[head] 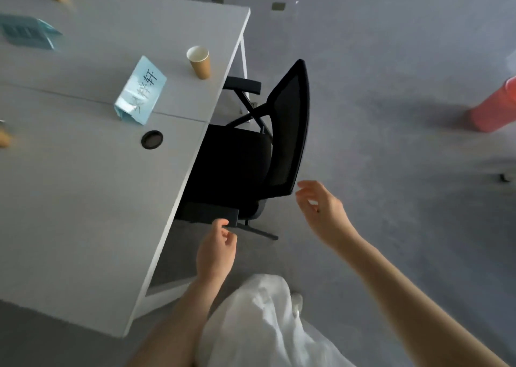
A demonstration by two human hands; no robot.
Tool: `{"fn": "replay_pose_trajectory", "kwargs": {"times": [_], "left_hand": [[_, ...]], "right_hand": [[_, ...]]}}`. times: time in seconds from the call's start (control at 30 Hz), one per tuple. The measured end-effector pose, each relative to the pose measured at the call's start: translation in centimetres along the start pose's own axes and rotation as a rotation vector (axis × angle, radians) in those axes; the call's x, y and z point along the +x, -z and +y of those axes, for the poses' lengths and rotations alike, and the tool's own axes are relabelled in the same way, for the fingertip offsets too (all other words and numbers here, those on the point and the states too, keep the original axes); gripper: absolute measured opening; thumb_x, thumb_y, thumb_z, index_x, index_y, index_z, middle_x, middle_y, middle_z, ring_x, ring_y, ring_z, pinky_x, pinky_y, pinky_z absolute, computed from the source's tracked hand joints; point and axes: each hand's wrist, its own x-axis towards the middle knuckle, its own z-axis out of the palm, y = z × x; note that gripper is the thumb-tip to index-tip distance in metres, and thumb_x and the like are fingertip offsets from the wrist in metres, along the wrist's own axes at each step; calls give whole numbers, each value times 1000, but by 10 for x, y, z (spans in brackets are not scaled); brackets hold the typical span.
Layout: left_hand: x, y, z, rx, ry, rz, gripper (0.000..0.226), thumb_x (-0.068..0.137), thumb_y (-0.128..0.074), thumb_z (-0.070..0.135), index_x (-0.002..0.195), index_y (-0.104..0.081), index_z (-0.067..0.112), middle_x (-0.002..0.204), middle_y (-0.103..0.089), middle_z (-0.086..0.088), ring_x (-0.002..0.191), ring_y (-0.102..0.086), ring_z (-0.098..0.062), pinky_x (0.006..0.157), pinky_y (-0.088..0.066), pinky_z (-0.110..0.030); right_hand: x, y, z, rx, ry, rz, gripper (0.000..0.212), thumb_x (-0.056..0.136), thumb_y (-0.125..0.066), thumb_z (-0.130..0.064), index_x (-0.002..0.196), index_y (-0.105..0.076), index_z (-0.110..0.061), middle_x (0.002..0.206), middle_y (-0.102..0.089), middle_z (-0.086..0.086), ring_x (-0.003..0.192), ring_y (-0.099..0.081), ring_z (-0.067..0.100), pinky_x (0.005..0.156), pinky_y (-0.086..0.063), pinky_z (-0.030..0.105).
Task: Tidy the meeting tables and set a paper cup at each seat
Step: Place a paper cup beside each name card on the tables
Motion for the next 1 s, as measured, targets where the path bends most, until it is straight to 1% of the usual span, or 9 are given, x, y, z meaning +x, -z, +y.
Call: {"fn": "replay_pose_trajectory", "kwargs": {"times": [0.1, 0.23, 0.33, 0.4, 0.47, 0.57, 0.73, 0.93, 1.0], "left_hand": [[24, -3, 16, -42, 38, 84, 30, 93, -57, 15, 123, -57, 12, 92, -63, 3, 87, -64, -21, 75, -52, -37], [62, -14, 34, -124, 105, 194, 27, 93, -57, 13, 120, -57, 11, 102, -65, 0, 89, -61, -16, 73, -46, -29], [91, -25, 53, -173, 181, 194, 27, 94, -57, 14, 121, -57, 11, 107, -65, -1, 90, -59, -13, 74, -43, -26], [111, -29, 69, -189, 247, 164, 28, 95, -56, 14, 122, -56, 9, 107, -64, -1, 89, -58, -13, 73, -44, -26], [129, -30, 83, -187, 251, 156, 28, 95, -56, 15, 122, -55, 10, 106, -65, -2, 89, -62, -17, 71, -49, -29], [164, -24, 103, -179, 252, 191, 26, 95, -56, 15, 121, -56, 10, 103, -64, -2, 87, -63, -19, 68, -48, -28], [214, -9, 129, -205, 282, 176, 31, 97, -55, 15, 127, -52, 10, 112, -62, -4, 98, -60, -19, 77, -51, -33], [273, -19, 167, -209, 330, 251, 34, 96, -56, 19, 130, -51, 13, 117, -60, -1, 104, -58, -18, 79, -48, -29], [290, -24, 184, -210, 369, 295, 35, 96, -56, 21, 130, -51, 14, 117, -60, 0, 105, -58, -17, 79, -47, -28]], "right_hand": [[37, 19, -7, 16, 48, -66, 28, 94, -51, -19, 122, -55, -17, 107, -66, -1, 104, -62, 12, 93, -51, 32], [100, 33, -21, -11, 100, -149, 30, 94, -50, -20, 124, -54, -19, 107, -66, -5, 105, -60, 11, 93, -49, 29], [148, 40, -38, -32, 126, -208, 30, 94, -51, -21, 124, -54, -20, 107, -66, -6, 103, -59, 8, 87, -44, 19], [181, 44, -50, -45, 126, -252, 31, 95, -51, -22, 125, -54, -19, 106, -66, -6, 102, -59, 7, 85, -42, 16], [209, 45, -61, -48, 134, -278, 31, 95, -52, -22, 126, -54, -19, 105, -66, -6, 101, -59, 6, 84, -41, 13], [256, 42, -75, -56, 154, -327, 31, 94, -54, -23, 124, -55, -18, 106, -66, -5, 100, -58, 4, 77, -38, 5], [319, 31, -89, -62, 158, -442, 33, 92, -56, -23, 125, -54, -19, 108, -66, -4, 103, -60, 6, 78, -40, 8], [390, 25, -95, -125, 202, -595, 34, 92, -58, -24, 126, -52, -20, 110, -63, -6, 102, -57, 6, 93, -47, 24], [415, 28, -97, -157, 238, -661, 35, 92, -58, -23, 126, -51, -18, 109, -62, -5, 101, -57, 6, 95, -46, 25]]}}
